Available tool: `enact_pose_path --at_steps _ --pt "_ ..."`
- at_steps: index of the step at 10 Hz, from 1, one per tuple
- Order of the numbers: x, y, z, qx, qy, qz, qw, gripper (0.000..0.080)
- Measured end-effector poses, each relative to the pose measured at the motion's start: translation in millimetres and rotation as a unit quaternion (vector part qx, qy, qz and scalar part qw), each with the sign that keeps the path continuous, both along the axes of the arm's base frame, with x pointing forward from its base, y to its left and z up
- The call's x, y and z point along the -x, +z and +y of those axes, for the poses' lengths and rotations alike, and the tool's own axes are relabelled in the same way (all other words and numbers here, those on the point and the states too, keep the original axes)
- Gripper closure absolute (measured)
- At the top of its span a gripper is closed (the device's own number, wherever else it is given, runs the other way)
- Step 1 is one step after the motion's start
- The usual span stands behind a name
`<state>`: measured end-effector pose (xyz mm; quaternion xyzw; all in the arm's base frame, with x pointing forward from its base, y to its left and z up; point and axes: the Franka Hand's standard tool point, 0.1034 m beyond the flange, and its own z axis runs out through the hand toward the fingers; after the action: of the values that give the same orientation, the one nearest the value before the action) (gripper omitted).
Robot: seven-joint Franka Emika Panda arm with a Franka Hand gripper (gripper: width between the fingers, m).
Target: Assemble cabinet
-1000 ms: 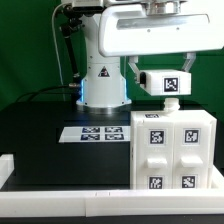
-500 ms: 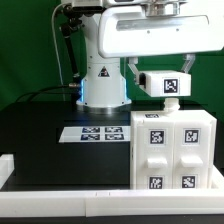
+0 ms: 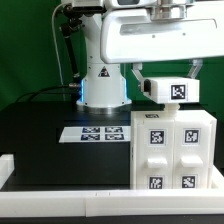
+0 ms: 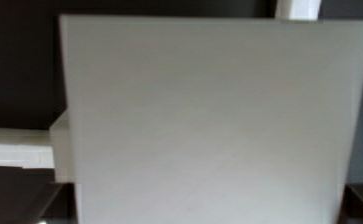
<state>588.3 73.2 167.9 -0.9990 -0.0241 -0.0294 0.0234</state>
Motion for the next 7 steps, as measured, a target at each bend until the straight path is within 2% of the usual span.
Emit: enact_pose_path --at_steps 5,7 --pt "-7.8 0.3 5.2 0.000 0.003 -0.004 1.000 0.0238" --pt "-11.6 -4.0 3.4 0.001 0.008 -0.002 1.000 0.0238"
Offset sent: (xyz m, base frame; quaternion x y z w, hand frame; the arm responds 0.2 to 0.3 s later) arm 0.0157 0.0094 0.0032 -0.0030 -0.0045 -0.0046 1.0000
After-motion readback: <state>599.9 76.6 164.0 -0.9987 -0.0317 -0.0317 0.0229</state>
